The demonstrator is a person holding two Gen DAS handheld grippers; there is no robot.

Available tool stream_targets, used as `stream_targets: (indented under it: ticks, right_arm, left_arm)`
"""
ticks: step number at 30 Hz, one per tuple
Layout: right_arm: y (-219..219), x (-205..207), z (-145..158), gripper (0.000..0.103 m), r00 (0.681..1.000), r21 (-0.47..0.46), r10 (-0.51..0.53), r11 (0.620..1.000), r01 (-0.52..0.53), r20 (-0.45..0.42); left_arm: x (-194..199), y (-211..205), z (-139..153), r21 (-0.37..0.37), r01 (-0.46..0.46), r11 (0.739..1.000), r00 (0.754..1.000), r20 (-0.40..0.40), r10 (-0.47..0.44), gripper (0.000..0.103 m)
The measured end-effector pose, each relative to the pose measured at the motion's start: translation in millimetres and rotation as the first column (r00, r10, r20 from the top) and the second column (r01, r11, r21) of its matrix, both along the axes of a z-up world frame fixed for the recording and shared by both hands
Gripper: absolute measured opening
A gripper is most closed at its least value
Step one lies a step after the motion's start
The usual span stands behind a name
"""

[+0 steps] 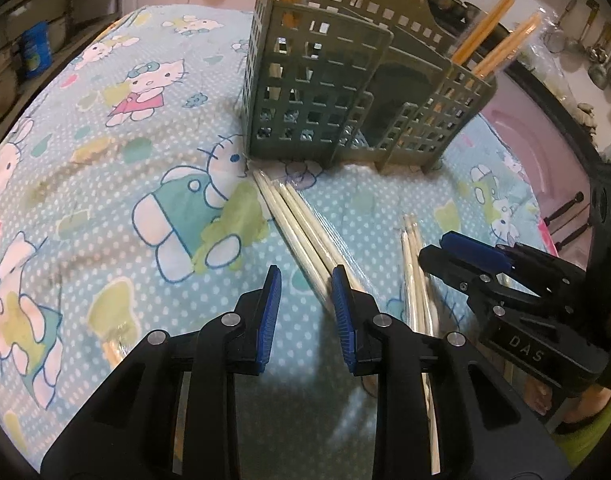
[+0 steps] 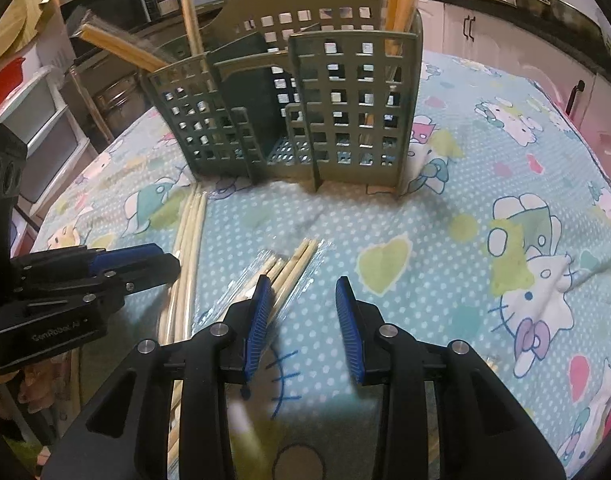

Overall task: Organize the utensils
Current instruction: 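Close the right tool on a wrapped chopstick while the left tool grasps another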

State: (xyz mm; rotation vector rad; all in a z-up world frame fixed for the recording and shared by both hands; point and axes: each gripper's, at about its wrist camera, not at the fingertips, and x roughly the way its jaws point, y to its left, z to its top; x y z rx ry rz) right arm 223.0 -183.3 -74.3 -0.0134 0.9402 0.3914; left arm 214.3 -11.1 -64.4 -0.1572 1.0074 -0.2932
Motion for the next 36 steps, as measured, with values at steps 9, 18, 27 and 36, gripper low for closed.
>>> stream_targets:
  ticks: [9,18,27,36]
  right_arm:
    - [8.6,22.9,-2.0,0.032,0.999,0.01,-0.013,1.0,0.014,-0.034]
    - [12.5,33.4,-2.9,0.026,0.999,0.0,-0.013,1.0,0.013,-0.043]
    - [-10.9,27.9,-0.5,0.006,0.998,0.088,-0.006,0.996,0.011,-0.057]
    - [-34.5,20.0,4.8,0.001,0.998,0.112,-0.02,0.993,0.026,-0.053]
  left_arm:
    - [14.9,-1.7,-0.4,0.01,-0.035,0.999,0.999,-0.017,0.035,0.021]
    - [27.9,4.1,-3.6,-0.054,-0.081,0.995,0.996,-0.027,0.08,0.025]
    - [40.9,25.2,-7.2,-0.178,-0.168,0.97,0.986,-0.043,0.163,0.021]
    - [50.2,38.7,-5.9,-0.235,-0.207,0.95,0.978,-0.064,0.198,0.004]
